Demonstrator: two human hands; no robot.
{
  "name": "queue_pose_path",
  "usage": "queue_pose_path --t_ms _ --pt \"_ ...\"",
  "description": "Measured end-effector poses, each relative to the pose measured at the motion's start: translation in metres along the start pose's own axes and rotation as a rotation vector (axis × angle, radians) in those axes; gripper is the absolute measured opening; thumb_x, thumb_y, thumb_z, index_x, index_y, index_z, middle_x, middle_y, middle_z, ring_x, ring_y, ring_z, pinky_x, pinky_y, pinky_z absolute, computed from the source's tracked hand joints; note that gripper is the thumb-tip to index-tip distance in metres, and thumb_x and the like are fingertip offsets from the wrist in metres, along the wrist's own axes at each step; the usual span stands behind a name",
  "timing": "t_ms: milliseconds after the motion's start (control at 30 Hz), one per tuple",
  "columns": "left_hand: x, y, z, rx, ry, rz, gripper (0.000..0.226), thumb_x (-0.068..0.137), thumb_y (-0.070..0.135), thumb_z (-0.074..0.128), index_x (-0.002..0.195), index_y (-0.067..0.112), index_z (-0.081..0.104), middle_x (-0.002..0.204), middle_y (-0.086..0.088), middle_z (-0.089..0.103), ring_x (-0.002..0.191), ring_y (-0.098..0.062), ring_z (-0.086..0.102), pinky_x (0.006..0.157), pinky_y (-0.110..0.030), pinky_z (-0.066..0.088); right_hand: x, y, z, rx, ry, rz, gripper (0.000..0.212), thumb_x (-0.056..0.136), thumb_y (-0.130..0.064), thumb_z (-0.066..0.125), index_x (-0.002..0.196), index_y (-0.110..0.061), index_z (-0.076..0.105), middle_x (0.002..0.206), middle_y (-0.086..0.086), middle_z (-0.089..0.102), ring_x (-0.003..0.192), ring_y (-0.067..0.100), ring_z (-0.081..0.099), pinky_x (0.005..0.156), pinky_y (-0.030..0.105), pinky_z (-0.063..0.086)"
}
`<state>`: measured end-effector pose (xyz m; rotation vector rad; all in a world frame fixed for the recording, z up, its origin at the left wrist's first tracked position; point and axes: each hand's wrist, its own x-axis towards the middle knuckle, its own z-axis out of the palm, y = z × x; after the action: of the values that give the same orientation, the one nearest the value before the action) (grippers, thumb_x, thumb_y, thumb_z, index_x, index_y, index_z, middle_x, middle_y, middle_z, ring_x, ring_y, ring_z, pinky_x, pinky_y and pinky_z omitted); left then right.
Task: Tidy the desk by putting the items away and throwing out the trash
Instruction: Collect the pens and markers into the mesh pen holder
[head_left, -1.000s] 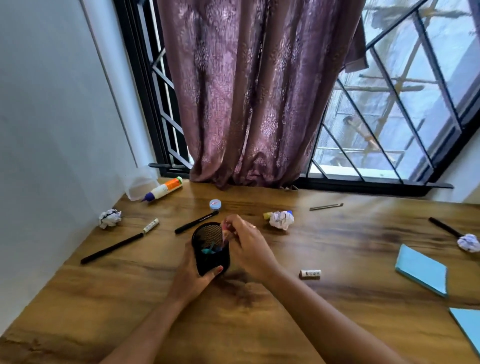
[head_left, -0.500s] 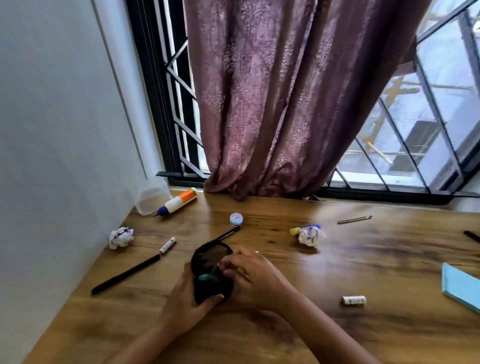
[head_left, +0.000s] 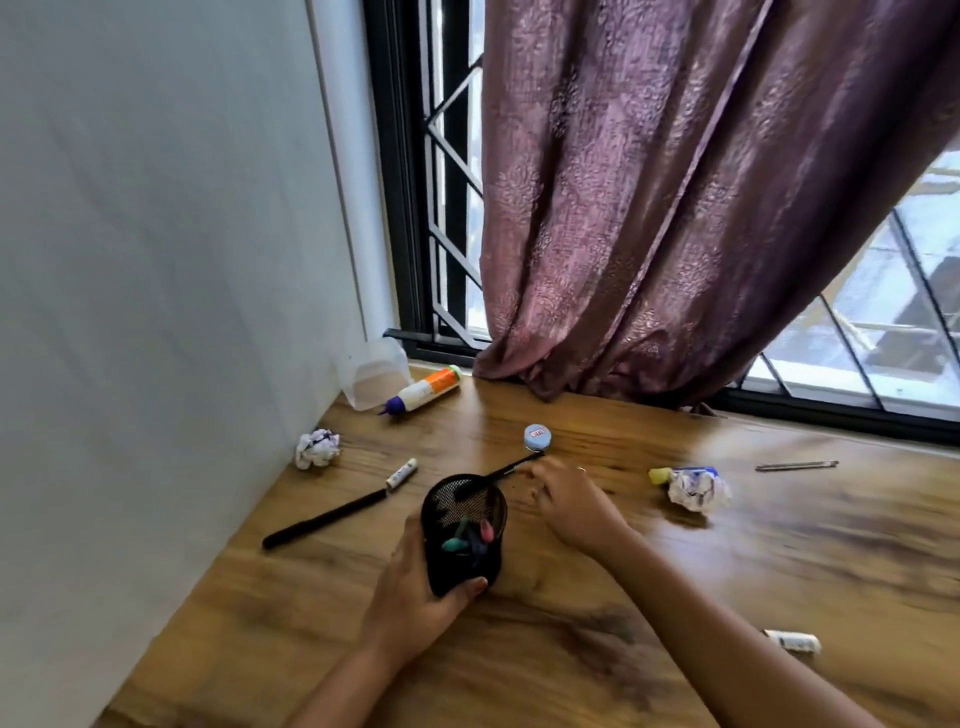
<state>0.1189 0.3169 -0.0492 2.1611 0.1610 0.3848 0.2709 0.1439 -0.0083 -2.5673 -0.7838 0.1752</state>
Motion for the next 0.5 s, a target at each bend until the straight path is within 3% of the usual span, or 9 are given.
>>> queue_pose_path --t_ms 100,167,267,333,400,500 --pt "-0.003 -0.001 -0.002 0.018 -0.009 -0.025 0.081 0.063 0.062 0.07 0.128 0.047 0.024 0.117 0.035 0.042 0.102 0.01 0.051 0.08 0.004 0.036 0.037 0.0 0.019 -0.22 -0.155 -0.114 0.05 0.093 -0.013 0.043 0.139 -0.031 0.04 0.147 -0.005 0.039 0.13 0.024 0.043 0.094 0.044 0.048" --pt "-0.003 -0.001 -0.003 0.027 -0.033 -0.027 0.084 0.063 0.066 0.069 0.131 0.041 0.024 0.119 0.033 0.042 0.103 0.01 0.05 0.082 0.004 0.035 0.052 -0.004 0.032 -0.3 -0.208 -0.171 0.049 0.095 -0.016 0.042 0.139 -0.035 0.037 0.147 -0.009 0.038 0.131 0.024 0.041 0.088 0.041 0.05" --pt "-0.001 -0.001 -0.003 0.035 -0.028 -0.038 0.09 0.064 0.067 0.068 0.135 0.035 0.022 0.12 0.032 0.042 0.105 0.009 0.05 0.085 0.003 0.036 0.059 -0.014 0.039 -0.401 -0.094 -0.242 0.027 0.096 -0.017 0.041 0.12 -0.025 0.051 0.123 -0.001 0.054 0.111 0.026 0.053 0.073 0.039 0.052" --pt "-0.001 -0.002 -0.004 0.015 0.05 -0.082 0.083 0.062 0.064 0.072 0.129 0.041 0.028 0.117 0.03 0.046 0.104 0.011 0.052 0.084 -0.001 0.04 0.057 -0.024 0.035 -0.489 -0.032 -0.292 0.016 0.094 -0.018 0.044 0.107 -0.018 0.052 0.108 0.005 0.059 0.096 0.028 0.057 0.068 0.041 0.052" --pt "-0.002 -0.004 -0.007 -0.024 0.191 -0.15 0.076 0.058 0.061 0.074 0.121 0.045 0.034 0.112 0.03 0.05 0.102 0.01 0.054 0.082 -0.006 0.043 0.054 -0.031 0.03 -0.418 0.007 -0.292 0.016 0.095 -0.02 0.046 0.109 -0.016 0.051 0.109 0.007 0.06 0.096 0.028 0.058 0.07 0.041 0.051" --pt "-0.005 -0.01 -0.016 -0.026 0.255 -0.185 0.079 0.059 0.047 0.083 0.121 0.042 0.035 0.113 0.024 0.052 0.105 -0.002 0.055 0.085 -0.014 0.043 0.048 -0.058 0.004 0.117 0.151 -0.172 0.02 0.097 -0.023 0.046 0.116 -0.017 0.049 0.11 0.005 0.06 0.097 0.023 0.057 0.077 0.037 0.048"
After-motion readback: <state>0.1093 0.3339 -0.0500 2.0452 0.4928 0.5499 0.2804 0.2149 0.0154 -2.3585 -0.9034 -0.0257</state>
